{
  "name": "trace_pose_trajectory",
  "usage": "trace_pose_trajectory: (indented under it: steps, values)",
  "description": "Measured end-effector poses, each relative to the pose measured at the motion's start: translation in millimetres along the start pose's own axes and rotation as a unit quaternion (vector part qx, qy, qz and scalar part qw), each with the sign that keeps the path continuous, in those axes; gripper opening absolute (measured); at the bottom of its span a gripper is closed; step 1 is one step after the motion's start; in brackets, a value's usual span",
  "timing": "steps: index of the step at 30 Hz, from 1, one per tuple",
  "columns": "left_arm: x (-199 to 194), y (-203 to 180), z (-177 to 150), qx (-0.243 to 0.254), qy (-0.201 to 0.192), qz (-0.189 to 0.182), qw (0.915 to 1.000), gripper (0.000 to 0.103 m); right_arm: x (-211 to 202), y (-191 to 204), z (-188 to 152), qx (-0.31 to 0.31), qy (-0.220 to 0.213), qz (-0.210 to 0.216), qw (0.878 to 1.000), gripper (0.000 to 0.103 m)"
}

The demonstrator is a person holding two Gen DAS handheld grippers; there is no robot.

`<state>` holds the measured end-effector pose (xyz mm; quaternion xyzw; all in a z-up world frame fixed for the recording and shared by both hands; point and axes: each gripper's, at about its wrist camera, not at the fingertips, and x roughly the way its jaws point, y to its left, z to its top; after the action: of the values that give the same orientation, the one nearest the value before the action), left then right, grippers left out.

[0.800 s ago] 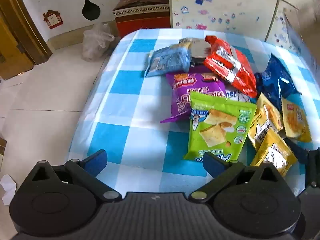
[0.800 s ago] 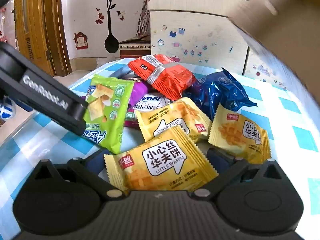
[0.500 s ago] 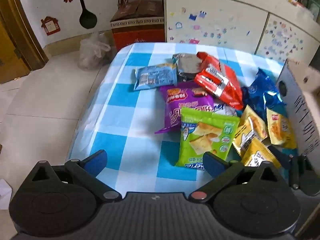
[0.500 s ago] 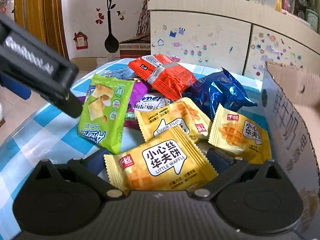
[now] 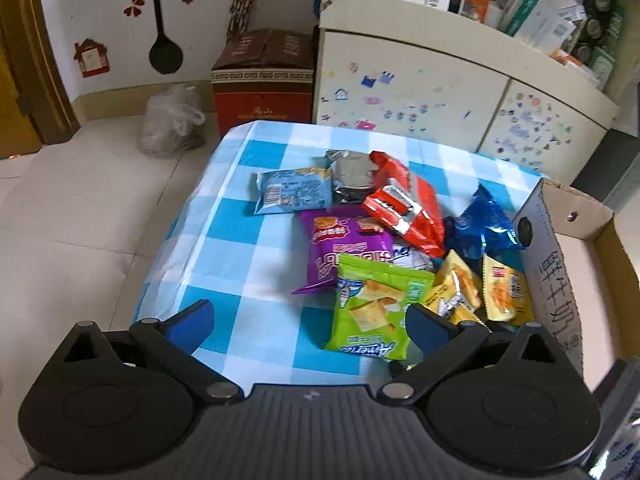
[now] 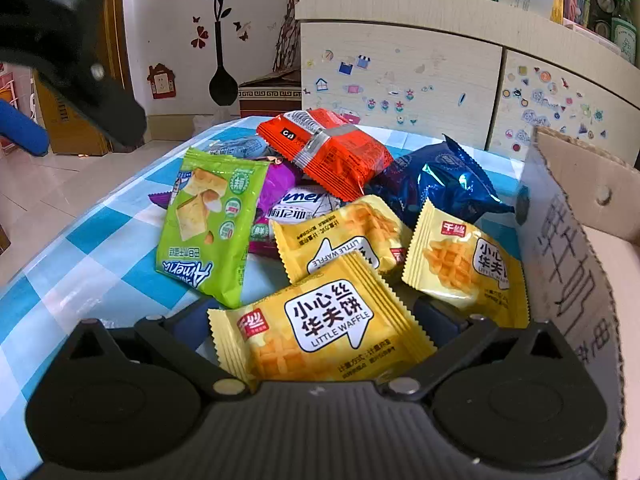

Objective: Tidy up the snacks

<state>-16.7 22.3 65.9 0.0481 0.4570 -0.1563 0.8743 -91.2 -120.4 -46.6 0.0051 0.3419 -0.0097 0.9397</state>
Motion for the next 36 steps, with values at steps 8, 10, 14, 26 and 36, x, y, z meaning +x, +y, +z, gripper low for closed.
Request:
trace_pose_trajectory:
  steps: [8, 10, 14, 26, 36]
  values:
    - [-13.5, -3.4, 2.5, 0.019, -0.019, -0.012, 0.9996, 0.103, 0.2, -0.4, 0.0, 0.000, 0.000, 0.000, 1.000, 0.102]
    - [-14.6, -2.3, 3.2, 0.017, -0.018, -0.018, 0.9995, 0.103, 0.2, -0.4, 0.1, 0.000, 0.000, 0.000, 1.000, 0.102]
    - [-15.2, -1.4, 3.6, 0.013, -0.016, -0.022, 0.9996, 0.103, 0.1, -0.5, 0.2, 0.000, 0.000, 0.000, 1.000, 0.102]
    - [-10.1, -1.7, 1.3, 0.011, -0.002, -0.011, 0.9999, 0.103, 0.6, -1.1, 0.3, 0.000, 0.000, 0.000, 1.000, 0.102]
    - [-7.1, 2.3, 2.6, 0.012, 0.003, -0.004, 0.9999, 0.103, -15.1, 16.7, 10.7, 0.058, 0.098, -0.064, 0.991, 0.102]
